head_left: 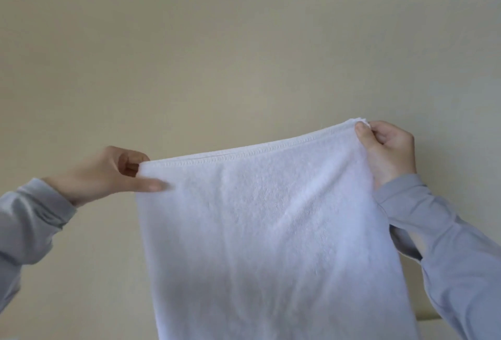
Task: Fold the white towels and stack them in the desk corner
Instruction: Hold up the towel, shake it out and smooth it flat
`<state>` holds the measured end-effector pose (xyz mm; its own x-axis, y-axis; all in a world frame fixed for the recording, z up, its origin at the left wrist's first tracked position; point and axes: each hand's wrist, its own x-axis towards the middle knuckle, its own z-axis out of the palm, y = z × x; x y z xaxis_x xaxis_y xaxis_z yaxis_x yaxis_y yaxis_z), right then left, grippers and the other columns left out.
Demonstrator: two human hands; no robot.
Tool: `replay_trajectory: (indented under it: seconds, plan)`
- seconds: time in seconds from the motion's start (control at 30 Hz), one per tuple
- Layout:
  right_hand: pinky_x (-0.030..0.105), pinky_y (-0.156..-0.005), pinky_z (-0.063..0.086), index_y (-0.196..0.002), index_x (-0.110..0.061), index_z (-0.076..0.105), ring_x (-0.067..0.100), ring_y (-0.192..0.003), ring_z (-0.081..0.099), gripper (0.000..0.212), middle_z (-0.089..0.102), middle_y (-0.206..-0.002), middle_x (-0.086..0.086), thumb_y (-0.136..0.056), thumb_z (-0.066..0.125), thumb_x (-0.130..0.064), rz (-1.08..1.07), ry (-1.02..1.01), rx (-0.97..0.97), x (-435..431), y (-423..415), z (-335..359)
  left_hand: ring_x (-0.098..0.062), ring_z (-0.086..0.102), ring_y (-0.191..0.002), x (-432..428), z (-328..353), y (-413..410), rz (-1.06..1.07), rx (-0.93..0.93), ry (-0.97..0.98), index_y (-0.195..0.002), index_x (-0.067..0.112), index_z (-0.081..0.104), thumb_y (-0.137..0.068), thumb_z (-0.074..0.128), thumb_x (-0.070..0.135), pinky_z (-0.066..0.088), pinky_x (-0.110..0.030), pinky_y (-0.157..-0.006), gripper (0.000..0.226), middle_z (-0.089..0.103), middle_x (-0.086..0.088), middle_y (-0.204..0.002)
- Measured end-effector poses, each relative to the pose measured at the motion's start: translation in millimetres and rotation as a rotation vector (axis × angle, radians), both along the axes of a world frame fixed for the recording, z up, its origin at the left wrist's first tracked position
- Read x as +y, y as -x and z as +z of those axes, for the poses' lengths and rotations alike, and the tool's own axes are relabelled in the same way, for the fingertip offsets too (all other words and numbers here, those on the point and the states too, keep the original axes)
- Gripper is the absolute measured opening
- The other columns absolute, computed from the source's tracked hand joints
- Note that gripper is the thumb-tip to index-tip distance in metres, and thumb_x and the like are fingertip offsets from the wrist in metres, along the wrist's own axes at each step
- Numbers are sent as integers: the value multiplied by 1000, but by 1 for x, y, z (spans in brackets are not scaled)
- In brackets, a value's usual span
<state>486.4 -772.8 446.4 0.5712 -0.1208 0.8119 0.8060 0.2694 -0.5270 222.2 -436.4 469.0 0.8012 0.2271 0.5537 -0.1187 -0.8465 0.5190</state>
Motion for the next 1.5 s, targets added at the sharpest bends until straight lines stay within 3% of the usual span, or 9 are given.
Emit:
replay_trajectory:
  seconds: [0.1,0.3,0.43,0.63,0.8,0.93,1.07,1.27,1.5]
  plan:
    - [34,-61,27,-72,10,51,21,-67,30,35,37,-67,8,-88,58,-21,-32,-18,9,-10,-6,-4,-12,37,-57,-9,-9,-15,-55,-84,73,-52,14,52,-40,87,54,26,-23,-54,54,41,2,-57]
    - [16,-54,32,-63,-25,54,-2,-55,36,28,45,-47,-18,-89,58,-17,-80,-129,26,-40,-9,-13,-10,62,-64,-37,-14,-47,-343,-374,412,-77,18,66,-60,74,8,50,-14,-60,21,66,2,-67]
    - [12,-56,35,-64,-25,56,-4,-57,40,25,49,-50,-21,-88,59,-17,-94,-187,37,-55,-13,-23,-8,66,-74,-51,-19,-72,-327,-494,554,-97,11,70,-66,73,15,52,-14,-70,32,72,4,-77]
    - [30,-62,29,-63,-21,49,18,-69,35,30,41,-69,6,-90,59,-12,-108,-157,65,-74,-19,-26,-13,64,-78,-79,-17,-105,-334,-561,687,-72,14,74,-75,71,19,52,-16,-69,6,72,3,-78]
    - [26,-58,32,-63,-21,54,14,-67,38,23,44,-70,5,-83,61,-29,-115,-229,-19,-105,-21,-13,-13,64,-81,-81,0,-107,-387,-655,591,-80,16,68,-76,75,32,50,-17,-77,17,69,5,-80]
    - [29,-61,29,-64,-10,50,17,-63,33,27,35,-55,-5,-88,59,-17,-329,6,89,-96,-36,-27,-18,60,-81,-94,-31,-129,-143,-670,606,-80,16,70,-73,78,29,48,-30,-83,17,68,-3,-84]
    - [32,-60,27,-65,2,48,18,-65,31,34,35,-63,5,-86,58,-23,-298,-39,66,-97,-39,-33,-15,61,-80,-97,-47,-126,-132,-694,673,-78,19,73,-71,78,30,47,-26,-81,14,68,-1,-83]
    - [27,-62,33,-61,-25,53,10,-66,39,27,46,-62,-9,-87,58,-23,-259,-87,65,-95,-23,-25,-16,59,-77,-97,-38,-117,-190,-691,624,-77,18,73,-74,77,24,45,-28,-78,8,67,-4,-82]
    - [33,-68,34,-68,-20,57,18,-75,42,22,49,-75,7,-89,59,-21,-206,-127,100,-90,-20,-33,-12,63,-76,-89,-42,-114,-215,-728,624,-76,22,73,-70,78,33,51,-22,-71,14,72,8,-78]
